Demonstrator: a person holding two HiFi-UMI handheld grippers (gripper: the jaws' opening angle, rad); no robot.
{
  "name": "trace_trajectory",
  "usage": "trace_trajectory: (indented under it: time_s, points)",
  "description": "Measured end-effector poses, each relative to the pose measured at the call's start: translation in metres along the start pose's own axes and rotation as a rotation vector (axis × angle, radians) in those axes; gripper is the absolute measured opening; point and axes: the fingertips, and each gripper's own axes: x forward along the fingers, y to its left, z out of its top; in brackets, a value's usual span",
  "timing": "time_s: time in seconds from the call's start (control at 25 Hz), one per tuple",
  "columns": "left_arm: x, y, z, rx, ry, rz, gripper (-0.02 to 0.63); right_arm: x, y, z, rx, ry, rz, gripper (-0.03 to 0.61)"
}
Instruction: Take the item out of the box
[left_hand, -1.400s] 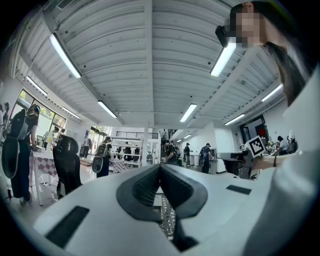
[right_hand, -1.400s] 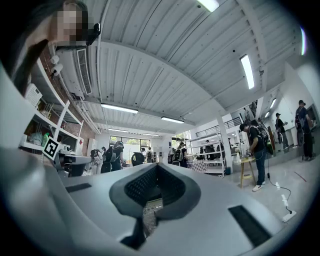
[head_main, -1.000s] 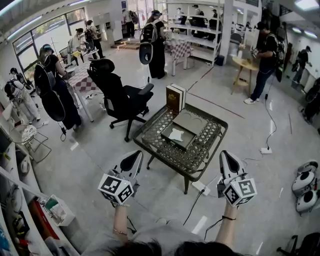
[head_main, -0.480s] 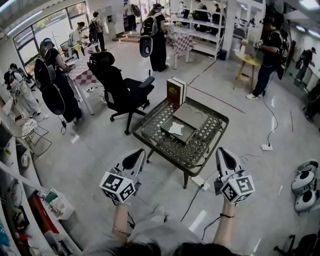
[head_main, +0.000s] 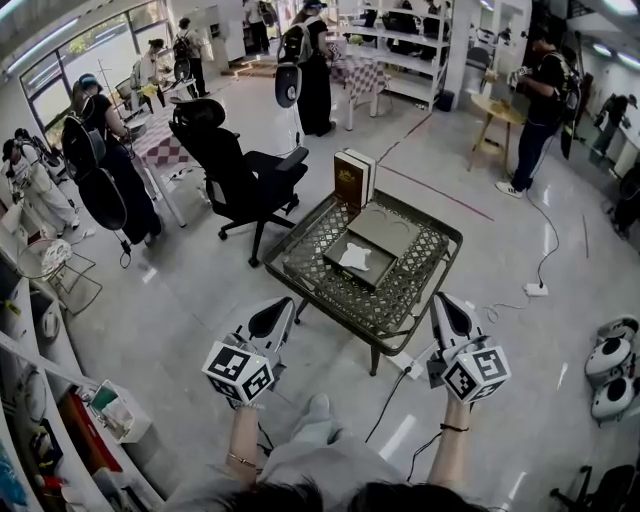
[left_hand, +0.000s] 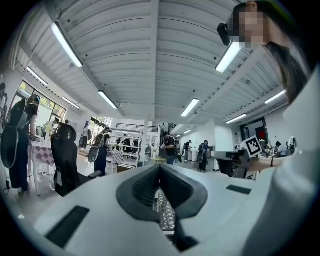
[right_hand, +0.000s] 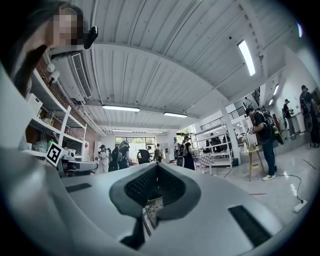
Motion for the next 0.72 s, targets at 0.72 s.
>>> trace_trajectory:
  time_s: [0.72]
  points:
    - [0.084,0.094,-0.008,-0.014,0.031,-0.12,0.017,0.11,-0.022,-0.026,0.026,0.004,-0.081,0.021]
